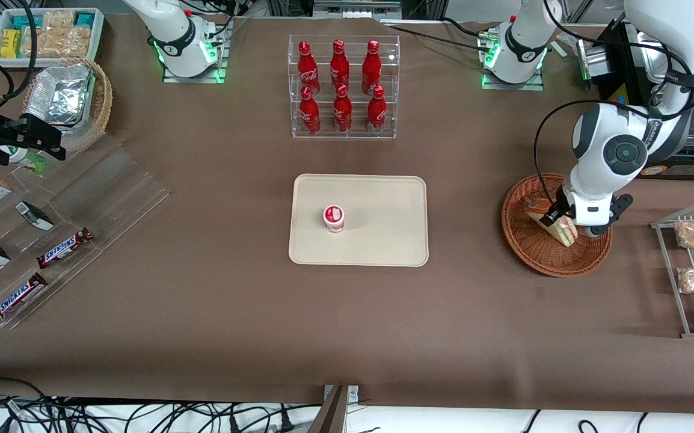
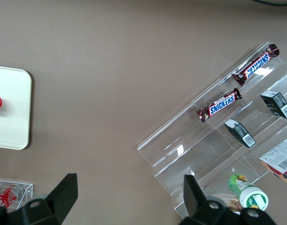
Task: Place sandwich from basket to tray
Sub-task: 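Close the left gripper on the sandwich's crust edge, then lift the sandwich out of the basket with the left gripper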
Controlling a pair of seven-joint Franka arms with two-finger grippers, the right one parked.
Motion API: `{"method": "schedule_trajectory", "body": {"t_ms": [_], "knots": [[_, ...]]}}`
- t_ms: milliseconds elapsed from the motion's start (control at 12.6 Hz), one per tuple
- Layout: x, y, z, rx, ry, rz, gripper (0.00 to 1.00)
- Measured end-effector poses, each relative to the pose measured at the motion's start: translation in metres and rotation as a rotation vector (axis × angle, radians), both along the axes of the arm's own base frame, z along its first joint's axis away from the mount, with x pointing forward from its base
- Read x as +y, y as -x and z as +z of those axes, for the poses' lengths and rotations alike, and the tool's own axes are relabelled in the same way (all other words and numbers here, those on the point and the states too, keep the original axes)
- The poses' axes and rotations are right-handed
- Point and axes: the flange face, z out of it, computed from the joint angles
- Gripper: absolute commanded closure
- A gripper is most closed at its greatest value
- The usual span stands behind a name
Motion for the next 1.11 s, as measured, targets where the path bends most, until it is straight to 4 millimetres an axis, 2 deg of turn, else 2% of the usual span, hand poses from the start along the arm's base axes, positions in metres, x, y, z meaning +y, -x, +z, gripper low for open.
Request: {"method": "schedule_trajectory", "body": {"t_ms": [317,554,713,950,1109], "knots": [[0.000,0.000,0.002,-0.002,-0.001,0.001,0.70],[-0.011,-0.010,0.021,0.015,-0.010,-0.018,0.70],[-0.030,-0.023,0.050,0.041,-0.021,-0.082,0.70],[-0.066,-0.045,0.109,0.072,-0.027,-0.250,0.70],[-0.091,-0.051,0.137,0.080,-0.005,-0.378,0.70]]}}
